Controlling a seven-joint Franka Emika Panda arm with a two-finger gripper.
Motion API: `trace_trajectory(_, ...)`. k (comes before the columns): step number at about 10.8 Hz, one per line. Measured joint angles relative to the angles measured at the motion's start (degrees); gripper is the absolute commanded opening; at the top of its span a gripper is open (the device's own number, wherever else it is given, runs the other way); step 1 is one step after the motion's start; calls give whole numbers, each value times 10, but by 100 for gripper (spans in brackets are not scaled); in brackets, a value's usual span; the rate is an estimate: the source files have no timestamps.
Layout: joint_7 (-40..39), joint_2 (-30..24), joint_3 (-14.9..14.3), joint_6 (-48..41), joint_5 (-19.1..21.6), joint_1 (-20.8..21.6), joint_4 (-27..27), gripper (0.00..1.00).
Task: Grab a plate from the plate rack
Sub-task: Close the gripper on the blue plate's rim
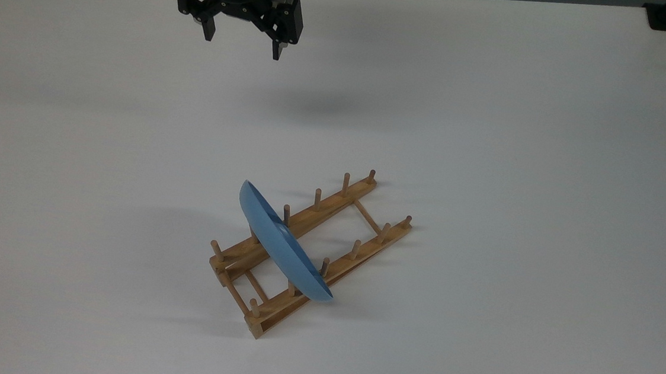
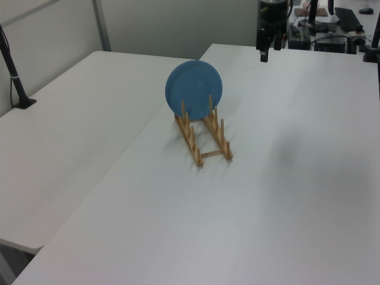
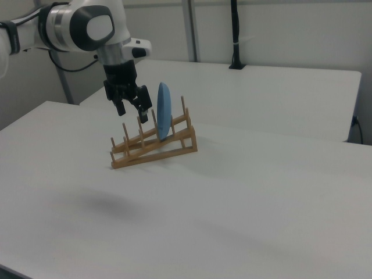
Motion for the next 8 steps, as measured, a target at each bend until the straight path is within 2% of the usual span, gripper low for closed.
trace_trajectory(4,0,-1,1,2,1,10,22,100)
trace_trajectory(8,0,13,-1,52,1,10,20,100)
